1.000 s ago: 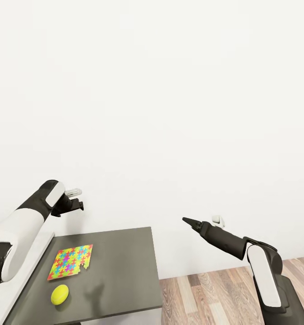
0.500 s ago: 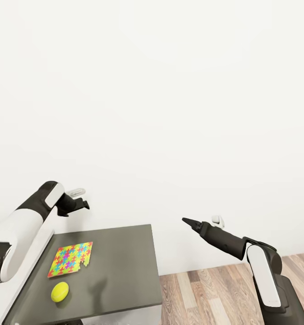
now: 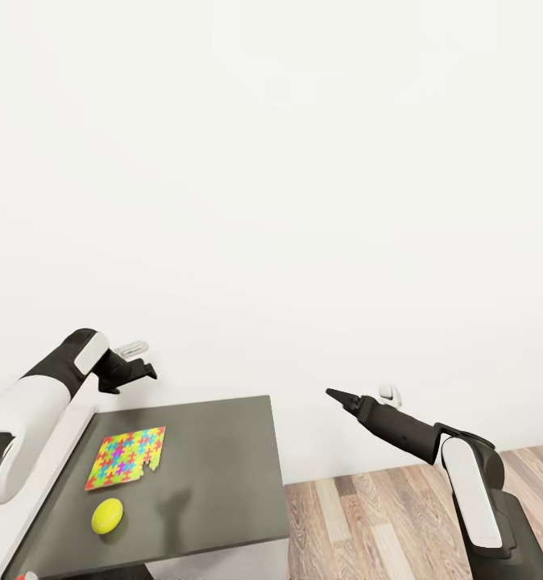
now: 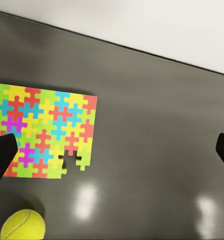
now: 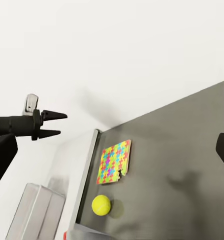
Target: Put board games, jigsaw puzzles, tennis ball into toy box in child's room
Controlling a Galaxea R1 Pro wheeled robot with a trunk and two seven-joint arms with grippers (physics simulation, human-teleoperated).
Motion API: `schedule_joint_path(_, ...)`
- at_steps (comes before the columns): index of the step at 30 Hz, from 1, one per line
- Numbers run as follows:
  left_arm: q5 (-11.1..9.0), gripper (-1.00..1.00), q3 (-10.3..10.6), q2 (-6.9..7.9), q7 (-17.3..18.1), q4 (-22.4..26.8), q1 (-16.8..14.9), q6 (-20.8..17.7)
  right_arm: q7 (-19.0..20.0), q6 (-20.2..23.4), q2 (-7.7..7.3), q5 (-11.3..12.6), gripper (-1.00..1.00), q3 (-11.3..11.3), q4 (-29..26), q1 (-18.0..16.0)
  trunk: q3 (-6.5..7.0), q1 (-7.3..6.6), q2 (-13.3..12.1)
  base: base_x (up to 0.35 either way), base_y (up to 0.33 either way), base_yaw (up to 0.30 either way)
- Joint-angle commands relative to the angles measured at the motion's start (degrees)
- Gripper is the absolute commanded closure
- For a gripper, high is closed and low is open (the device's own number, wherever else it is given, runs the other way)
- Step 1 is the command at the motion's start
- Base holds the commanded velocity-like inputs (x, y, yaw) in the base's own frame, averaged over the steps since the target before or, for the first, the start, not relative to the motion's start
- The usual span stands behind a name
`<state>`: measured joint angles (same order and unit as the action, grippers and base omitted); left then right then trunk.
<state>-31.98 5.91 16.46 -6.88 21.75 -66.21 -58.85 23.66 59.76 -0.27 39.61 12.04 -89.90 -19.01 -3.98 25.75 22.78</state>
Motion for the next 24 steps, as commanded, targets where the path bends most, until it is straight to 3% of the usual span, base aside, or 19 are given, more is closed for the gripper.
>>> schedule_joint_path(1,-0.74,-1.00,0.35,0.44,-0.46,0.07,-0.02,-0.14,0.57,0.24,0.01,-0.52,-1.00,0.12,-0.01,-0.07,-0.23,0.04,0.14,0.000,0.000,0.000)
schedule_joint_path(6,-1.15,-1.00,0.32,2.20,-0.35,-0.02,0.02,-0.20,0.59,0.24,0.01,-0.54,-1.00,0.17,-0.01,-0.07,-0.70,0.04,0.14,0.000,0.000,0.000)
schedule_joint_path(10,-1.28,-1.00,0.13,2.65,-0.09,-1.18,0.03,-0.28,0.60,0.24,0.01,-0.52,-1.00,0.17,-0.01,-0.07,-1.08,0.04,0.14,0.000,0.000,0.000)
schedule_joint_path(19,-0.70,-1.00,0.01,3.45,4.19,-6.98,0.03,-0.30,0.60,0.24,0.01,-0.50,-1.00,0.17,-0.01,-0.07,-1.63,0.04,0.14,0.000,0.000,0.000)
schedule_joint_path(24,-0.44,-1.00,0.22,5.32,4.54,-8.18,0.10,0.04,0.60,0.24,0.01,-0.50,-1.00,0.17,-0.01,-0.07,-1.67,0.04,0.14,0.000,0.000,0.000)
